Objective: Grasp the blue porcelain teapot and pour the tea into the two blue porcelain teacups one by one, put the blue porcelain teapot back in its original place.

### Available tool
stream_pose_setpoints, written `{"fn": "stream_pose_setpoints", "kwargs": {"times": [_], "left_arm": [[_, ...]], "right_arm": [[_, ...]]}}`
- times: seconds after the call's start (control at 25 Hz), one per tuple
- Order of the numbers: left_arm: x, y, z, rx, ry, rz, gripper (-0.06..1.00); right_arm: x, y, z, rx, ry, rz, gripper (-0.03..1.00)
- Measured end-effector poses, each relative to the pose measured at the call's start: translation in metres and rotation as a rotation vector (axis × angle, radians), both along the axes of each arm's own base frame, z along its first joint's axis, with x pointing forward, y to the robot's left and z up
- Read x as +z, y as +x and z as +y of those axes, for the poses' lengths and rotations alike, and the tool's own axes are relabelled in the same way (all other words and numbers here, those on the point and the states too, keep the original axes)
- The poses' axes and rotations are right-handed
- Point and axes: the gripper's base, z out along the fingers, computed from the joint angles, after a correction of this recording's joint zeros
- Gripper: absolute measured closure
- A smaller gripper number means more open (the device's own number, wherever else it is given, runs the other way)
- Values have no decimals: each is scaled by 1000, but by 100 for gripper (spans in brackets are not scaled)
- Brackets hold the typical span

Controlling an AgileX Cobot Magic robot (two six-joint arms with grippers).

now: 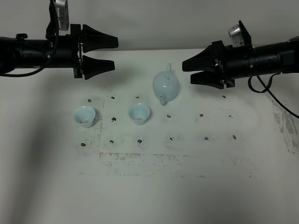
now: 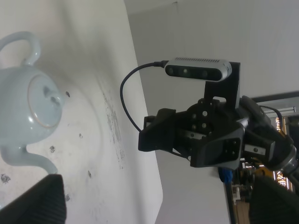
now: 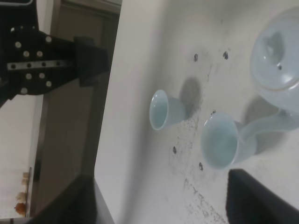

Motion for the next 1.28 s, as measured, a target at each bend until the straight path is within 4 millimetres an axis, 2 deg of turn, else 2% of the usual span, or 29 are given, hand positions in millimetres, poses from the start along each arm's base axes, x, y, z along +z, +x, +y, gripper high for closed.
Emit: {"fn": "stream_pose_setpoints", "kwargs": {"times": [0.4,0.52,0.64,0.88,1.08,1.28], "left_arm": [[0,0,0,0,0,1,19],[-1,-1,1,-2,48,7,19],[2,2,7,4,205,-1,19],[35,17,29,38,625,-26,19],[60,23,61,130,1005,24,19],[69,18,94,155,1211,102,19]], "right_arm": [[0,0,0,0,0,1,40],[0,0,0,0,0,1,40],[0,0,0,0,0,1,40],[0,0,0,0,0,1,40],[0,0,0,0,0,1,40],[0,0,0,1,-2,3,40]]}}
